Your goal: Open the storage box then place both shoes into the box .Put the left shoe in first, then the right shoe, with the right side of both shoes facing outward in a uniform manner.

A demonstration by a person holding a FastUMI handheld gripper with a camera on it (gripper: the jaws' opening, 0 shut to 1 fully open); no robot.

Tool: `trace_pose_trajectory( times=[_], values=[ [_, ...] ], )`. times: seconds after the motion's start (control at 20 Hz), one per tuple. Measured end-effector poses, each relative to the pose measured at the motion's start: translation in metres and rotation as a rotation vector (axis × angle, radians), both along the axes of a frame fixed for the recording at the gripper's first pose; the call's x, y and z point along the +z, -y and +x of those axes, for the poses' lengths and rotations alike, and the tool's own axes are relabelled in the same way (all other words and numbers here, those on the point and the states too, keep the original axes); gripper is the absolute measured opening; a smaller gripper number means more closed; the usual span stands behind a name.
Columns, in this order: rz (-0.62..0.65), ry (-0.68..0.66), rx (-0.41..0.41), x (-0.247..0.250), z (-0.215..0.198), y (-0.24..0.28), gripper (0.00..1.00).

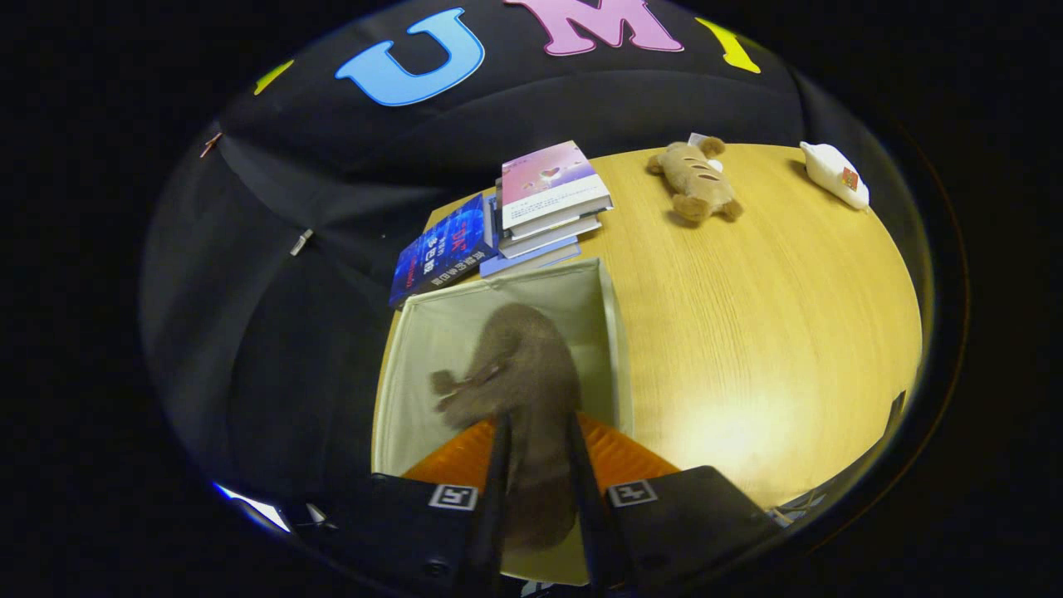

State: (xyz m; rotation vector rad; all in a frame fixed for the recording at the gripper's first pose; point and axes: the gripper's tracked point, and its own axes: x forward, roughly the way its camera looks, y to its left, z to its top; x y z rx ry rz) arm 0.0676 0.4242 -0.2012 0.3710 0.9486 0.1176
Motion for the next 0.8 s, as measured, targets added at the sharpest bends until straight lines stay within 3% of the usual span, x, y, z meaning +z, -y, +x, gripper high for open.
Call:
trace_pose_trajectory(
  times=[0.05, 0.1, 0.2, 0.25, 0.55, 0.8],
  values=[
    [0.011, 0.016, 0.015, 0.006, -0.001, -0.002, 0.54],
    [0.002, 0.035, 0.029, 0.011, -0.004, 0.0, 0.76],
    [-0.045, 0.077, 0.057, 0.019, -0.009, 0.01, 0.94],
    [-0.067, 0.1, 0.069, 0.025, -0.011, 0.014, 0.98],
    [-0.088, 0.27, 0.091, 0.079, -0.022, 0.045, 0.99],
    [-0.151, 0.47, 0.063, 0.14, -0.021, 0.101, 0.99]
  ],
)
